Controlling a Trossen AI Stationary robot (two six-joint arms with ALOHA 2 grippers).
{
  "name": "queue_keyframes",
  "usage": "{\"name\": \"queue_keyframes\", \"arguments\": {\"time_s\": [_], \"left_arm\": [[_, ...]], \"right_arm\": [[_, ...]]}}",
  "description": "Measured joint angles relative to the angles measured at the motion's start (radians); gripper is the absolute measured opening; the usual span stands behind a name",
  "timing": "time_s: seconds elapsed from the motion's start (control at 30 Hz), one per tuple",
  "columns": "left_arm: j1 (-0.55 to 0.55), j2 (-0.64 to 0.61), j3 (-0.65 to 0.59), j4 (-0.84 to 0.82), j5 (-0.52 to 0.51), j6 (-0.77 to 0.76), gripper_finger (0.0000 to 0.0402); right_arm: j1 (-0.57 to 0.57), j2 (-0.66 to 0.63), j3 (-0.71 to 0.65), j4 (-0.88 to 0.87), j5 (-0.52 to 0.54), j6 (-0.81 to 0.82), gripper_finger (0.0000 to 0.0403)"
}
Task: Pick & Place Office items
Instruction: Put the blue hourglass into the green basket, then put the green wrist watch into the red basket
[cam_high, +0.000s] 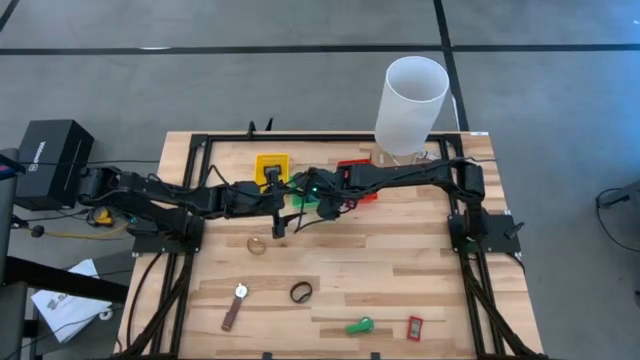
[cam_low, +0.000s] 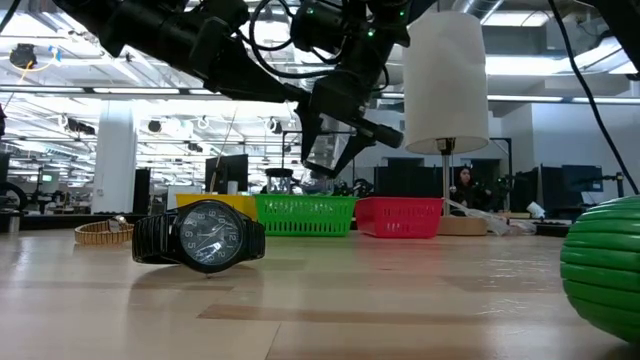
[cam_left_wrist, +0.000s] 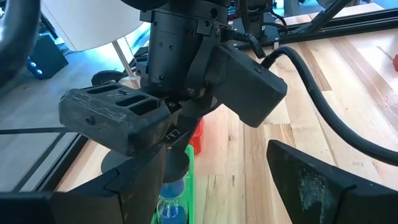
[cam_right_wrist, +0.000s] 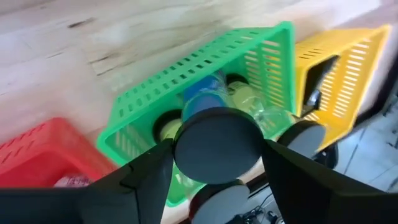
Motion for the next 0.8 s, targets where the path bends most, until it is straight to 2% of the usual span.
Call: {"name": "queue_keyframes", "arguments": {"time_s": [0.13, 0.47, 0.7, 0.8], "left_arm": [[0.000, 0.000, 0.000, 0.000, 0.000, 0.000, 0.0274], [0.000, 0.000, 0.000, 0.000, 0.000, 0.000, 0.0274], [0.000, 0.000, -0.001, 0.000, 0.000, 0.000, 0.0274], [0.000, 0.000, -0.001, 0.000, 0.000, 0.000, 0.0274]], "right_arm": [[0.000, 0.000, 0.000, 0.033, 0.000, 0.044, 0.0246], [0.004, 0.000, 0.000, 0.035, 0.005, 0.049, 0.0249], [0.041, 0.000, 0.000, 0.034, 0.075, 0.053, 0.0244], [0.056, -0.001, 0.000, 0.029, 0.111, 0.105, 0.0236]]}}
